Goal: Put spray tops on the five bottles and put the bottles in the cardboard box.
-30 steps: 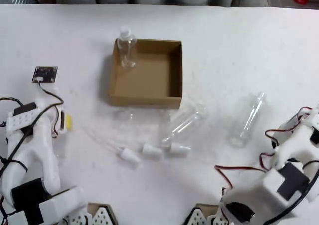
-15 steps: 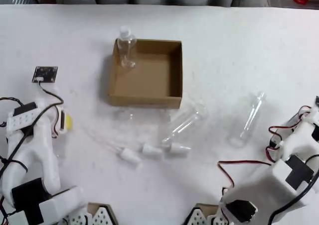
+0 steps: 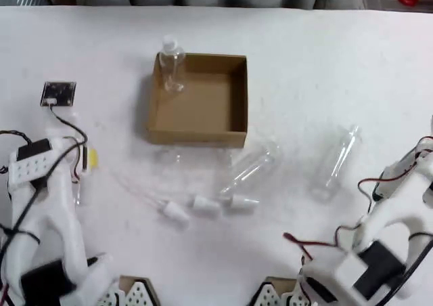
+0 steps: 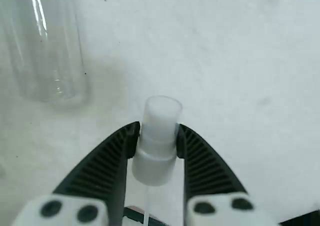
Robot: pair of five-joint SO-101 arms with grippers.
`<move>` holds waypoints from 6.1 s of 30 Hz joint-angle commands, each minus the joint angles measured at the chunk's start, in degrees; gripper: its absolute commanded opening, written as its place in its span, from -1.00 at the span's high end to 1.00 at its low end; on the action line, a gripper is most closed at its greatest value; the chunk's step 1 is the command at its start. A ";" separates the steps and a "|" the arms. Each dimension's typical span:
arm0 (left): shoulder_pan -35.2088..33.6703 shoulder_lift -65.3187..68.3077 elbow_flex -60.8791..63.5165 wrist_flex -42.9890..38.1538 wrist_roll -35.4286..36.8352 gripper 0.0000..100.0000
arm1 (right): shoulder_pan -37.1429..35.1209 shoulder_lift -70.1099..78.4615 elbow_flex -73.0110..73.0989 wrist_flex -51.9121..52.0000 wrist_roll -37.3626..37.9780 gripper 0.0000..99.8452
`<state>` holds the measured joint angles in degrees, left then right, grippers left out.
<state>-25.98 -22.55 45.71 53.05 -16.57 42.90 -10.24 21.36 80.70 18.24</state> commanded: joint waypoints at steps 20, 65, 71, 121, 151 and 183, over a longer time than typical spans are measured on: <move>26.42 -45.67 -1.05 9.05 9.76 0.95 | -18.95 -30.99 10.64 -7.60 0.26 0.96; 38.20 -75.82 42.11 -23.91 22.86 0.95 | -65.01 -41.71 0.00 -42.15 -24.62 0.97; 38.55 -75.91 42.73 -23.91 22.86 0.95 | -66.51 -48.22 0.00 -46.02 -27.78 0.97; 38.02 -75.91 49.41 -30.24 12.75 0.95 | -77.93 -37.32 6.15 -59.21 -27.52 0.97; 38.02 -75.91 50.64 -30.59 12.66 0.95 | -76.09 -37.41 3.43 -59.03 -22.77 0.97; 38.02 -75.91 50.64 -30.59 12.66 0.95 | -75.65 -36.79 12.75 -66.07 -23.30 0.97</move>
<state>11.82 -97.45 97.23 24.22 -3.30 -32.00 -45.85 34.29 16.44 -5.32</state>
